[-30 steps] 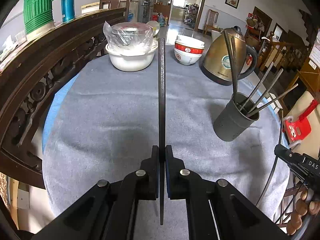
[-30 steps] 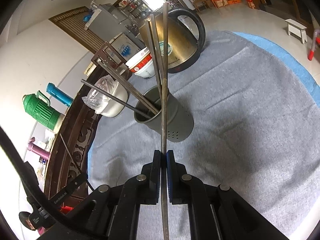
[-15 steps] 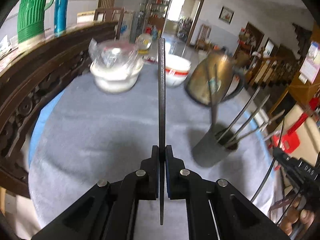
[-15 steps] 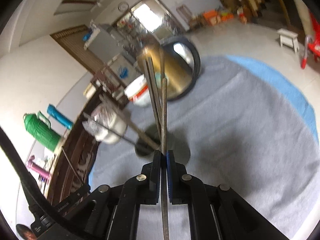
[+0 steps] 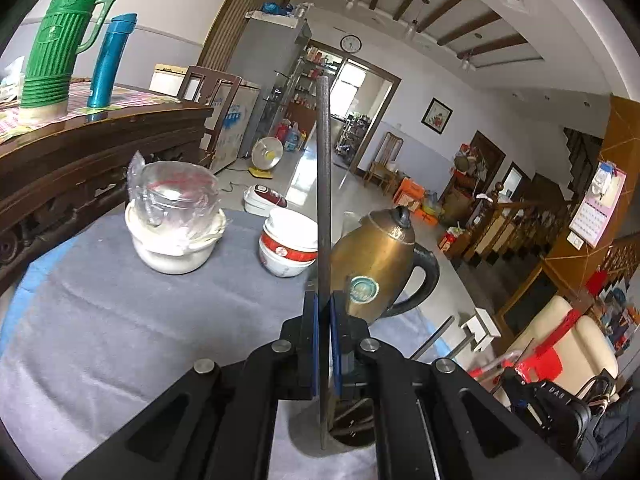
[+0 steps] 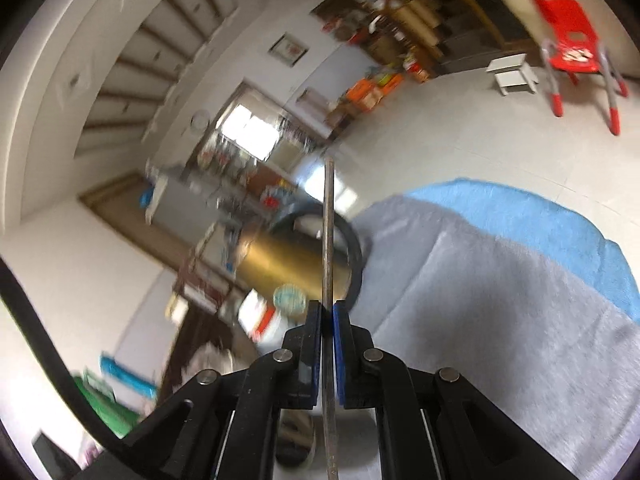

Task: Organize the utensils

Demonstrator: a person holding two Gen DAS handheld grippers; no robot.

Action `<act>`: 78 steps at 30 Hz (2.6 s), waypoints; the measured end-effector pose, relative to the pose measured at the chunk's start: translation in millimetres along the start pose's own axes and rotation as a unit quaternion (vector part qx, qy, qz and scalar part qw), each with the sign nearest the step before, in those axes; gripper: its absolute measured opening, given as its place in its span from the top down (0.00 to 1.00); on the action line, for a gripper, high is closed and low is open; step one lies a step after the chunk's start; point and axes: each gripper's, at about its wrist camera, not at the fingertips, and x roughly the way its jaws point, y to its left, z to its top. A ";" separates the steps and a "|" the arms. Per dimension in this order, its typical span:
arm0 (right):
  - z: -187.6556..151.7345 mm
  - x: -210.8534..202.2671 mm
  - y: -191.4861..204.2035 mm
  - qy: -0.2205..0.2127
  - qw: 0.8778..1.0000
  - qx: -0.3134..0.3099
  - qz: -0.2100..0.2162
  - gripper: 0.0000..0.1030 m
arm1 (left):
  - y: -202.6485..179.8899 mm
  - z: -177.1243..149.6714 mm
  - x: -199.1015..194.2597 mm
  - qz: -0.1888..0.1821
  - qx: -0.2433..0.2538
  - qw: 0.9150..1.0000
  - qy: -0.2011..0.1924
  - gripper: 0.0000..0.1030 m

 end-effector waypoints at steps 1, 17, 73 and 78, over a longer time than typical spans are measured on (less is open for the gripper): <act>3.7 1.9 0.9 -0.008 1.000 0.005 0.002 0.94 | -3.3 -1.3 4.3 0.000 -0.002 1.000 0.000 0.94; -19.5 38.7 32.2 -0.034 0.999 -0.037 0.013 0.94 | -22.3 -23.9 45.4 0.015 0.041 0.999 0.000 0.94; -128.5 -79.5 75.4 0.030 0.932 -0.360 -0.040 0.29 | 29.1 -60.9 -69.9 0.030 0.113 0.992 0.047 0.20; -161.1 -88.1 66.4 0.074 0.918 -0.387 -0.052 0.27 | 39.5 -77.3 -81.8 0.053 0.148 0.985 0.072 0.19</act>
